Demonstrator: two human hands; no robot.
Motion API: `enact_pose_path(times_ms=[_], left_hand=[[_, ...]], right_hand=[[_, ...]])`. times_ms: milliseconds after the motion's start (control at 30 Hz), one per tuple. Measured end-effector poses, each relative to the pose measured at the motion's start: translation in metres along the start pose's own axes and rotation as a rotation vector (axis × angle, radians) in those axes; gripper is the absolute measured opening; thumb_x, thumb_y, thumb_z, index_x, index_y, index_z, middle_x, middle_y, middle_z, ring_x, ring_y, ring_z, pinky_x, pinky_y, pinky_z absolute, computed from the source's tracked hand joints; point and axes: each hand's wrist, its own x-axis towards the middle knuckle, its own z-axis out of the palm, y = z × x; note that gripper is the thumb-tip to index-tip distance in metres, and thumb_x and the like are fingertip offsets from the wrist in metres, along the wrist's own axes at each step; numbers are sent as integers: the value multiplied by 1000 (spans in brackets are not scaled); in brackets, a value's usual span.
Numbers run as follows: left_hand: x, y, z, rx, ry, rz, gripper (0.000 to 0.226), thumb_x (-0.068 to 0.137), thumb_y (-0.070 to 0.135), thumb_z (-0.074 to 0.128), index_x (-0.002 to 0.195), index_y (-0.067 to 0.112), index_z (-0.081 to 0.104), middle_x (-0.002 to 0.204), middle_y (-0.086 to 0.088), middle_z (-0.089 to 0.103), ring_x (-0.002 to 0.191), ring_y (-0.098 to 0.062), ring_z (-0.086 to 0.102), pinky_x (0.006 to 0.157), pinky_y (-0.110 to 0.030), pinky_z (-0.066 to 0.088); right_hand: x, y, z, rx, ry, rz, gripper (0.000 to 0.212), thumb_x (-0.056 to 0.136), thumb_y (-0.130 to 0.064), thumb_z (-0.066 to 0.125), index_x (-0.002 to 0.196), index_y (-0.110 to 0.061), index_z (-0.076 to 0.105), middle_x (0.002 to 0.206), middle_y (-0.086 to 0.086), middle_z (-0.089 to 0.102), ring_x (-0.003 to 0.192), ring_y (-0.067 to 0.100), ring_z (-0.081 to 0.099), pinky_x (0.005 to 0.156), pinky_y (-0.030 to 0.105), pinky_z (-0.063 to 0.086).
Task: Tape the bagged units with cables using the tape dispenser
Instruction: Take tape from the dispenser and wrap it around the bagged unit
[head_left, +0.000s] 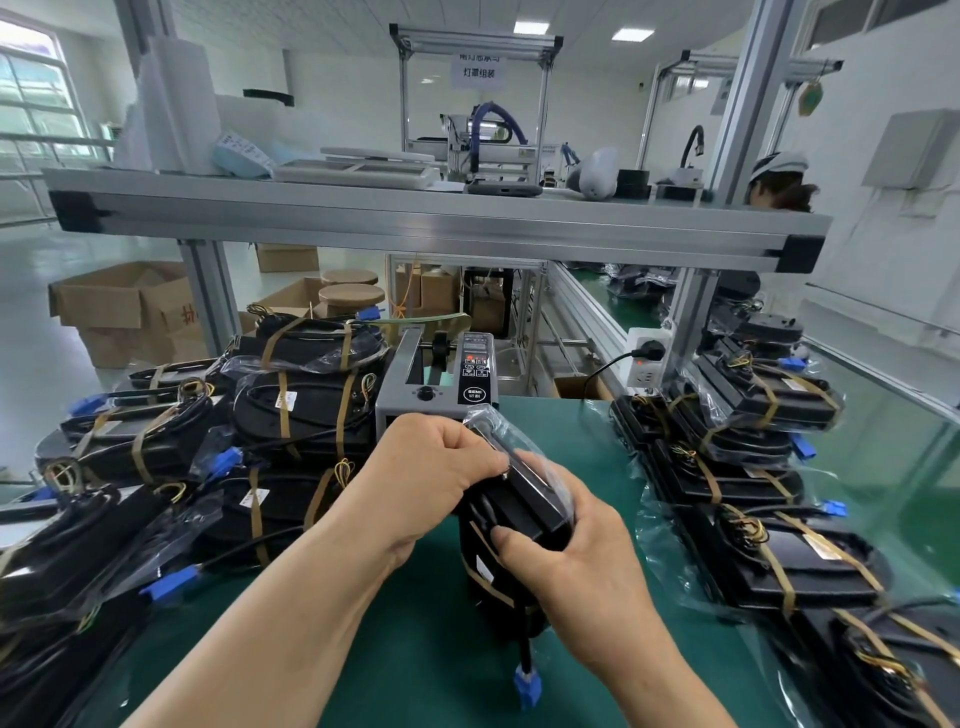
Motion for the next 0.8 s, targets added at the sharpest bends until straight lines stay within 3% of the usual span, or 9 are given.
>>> enact_pose_path(times_ms=[200,333,467,600,667,733,800], left_hand=[[0,-5,0,11,31,18,25,79,8,77,56,12,68,54,1,63,48,-4,55,46,-15,44],[1,-8,1,42,64,29,20,78,12,77,64,1,66,60,-4,65,57,-13,57,60,-29,51],[0,-11,0,112,82,56,19,77,17,77,67,6,65,60,-3,63,59,-14,55,64,-39,53],[-3,-17,0,152,130,89,17,75,26,80,78,19,65,59,10,56,56,-7,51,64,-33,49],[-4,-19,-1,121,138,70,32,67,39,83,85,24,61,61,11,53,56,-6,50,62,-29,47],[-3,-20,-2,100,131,53,40,60,49,81,83,22,62,58,10,54,56,-8,50,60,-30,46],[1,-23,-5,95,148,56,30,71,42,83,76,19,64,57,7,59,56,-11,53,63,-36,49]], right_hand=[[0,-3,2,-12,-5,-18,60,62,-20,66,90,-72,60,87,-20,72,66,-4,64,55,5,46],[-1,-1,3,-43,-12,-34,61,63,-22,67,91,-75,57,89,-26,71,78,3,67,59,5,47],[-1,0,4,-86,-5,-45,60,62,-26,66,93,-75,56,90,-26,71,80,0,67,63,6,48],[0,1,4,-90,-13,-57,60,63,-25,67,96,-74,57,91,-23,72,80,4,67,63,9,50],[-1,1,4,-93,-15,-59,60,63,-25,67,96,-74,57,91,-23,72,80,4,67,63,9,50],[-1,1,4,-96,-28,-55,58,63,-26,67,99,-70,59,91,-23,72,79,4,67,64,11,51],[-2,0,6,-100,-41,-51,58,62,-27,66,99,-71,58,90,-25,71,79,3,67,63,10,50]])
